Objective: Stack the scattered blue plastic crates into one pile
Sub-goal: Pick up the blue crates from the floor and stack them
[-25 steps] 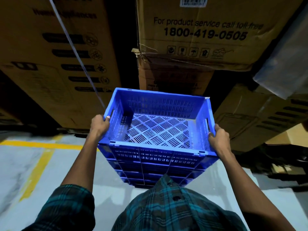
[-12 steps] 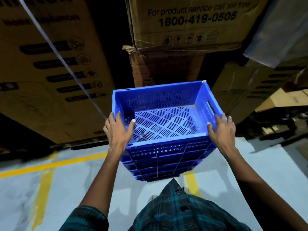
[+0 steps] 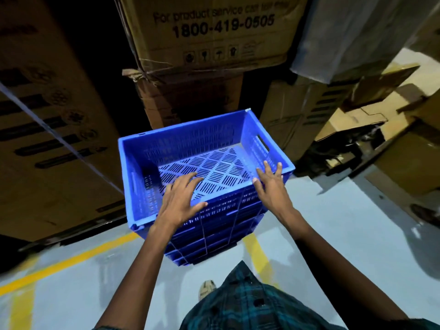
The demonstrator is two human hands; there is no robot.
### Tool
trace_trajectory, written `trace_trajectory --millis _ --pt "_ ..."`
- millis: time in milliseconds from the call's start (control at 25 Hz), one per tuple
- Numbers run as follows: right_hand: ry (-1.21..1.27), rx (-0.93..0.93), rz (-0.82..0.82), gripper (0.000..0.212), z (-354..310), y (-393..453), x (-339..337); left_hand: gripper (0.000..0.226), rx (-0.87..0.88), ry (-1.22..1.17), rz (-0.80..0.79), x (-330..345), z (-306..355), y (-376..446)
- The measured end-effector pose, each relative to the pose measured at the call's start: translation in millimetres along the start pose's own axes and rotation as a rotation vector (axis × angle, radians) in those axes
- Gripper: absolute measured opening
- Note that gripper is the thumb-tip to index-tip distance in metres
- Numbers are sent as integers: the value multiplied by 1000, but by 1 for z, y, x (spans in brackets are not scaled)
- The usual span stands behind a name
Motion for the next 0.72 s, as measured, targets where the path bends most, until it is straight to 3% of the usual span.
trace_trajectory --millis 200,320,520,720 --pt "176 -14 119 50 -1 -36 0 63 66 -54 39 16 37 -11" --pt "301 144 198 54 15 -89 3 49 194 -123 -24 28 66 -12" --pt "388 621 336 79 43 -188 -1 37 508 -247 -195 44 120 1" --pt "409 1110 605 77 6 -305 11 37 821 -417 -476 62 162 -24"
Point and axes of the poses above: each hand's wrist, its own y-axis towards the middle knuckle, its own x-axis out of the palm, z = x × y, the point moved 4 cm from there along y, towards the middle knuckle, and after that the axes turned 11 degrees about -y, right-handed, at the moved point
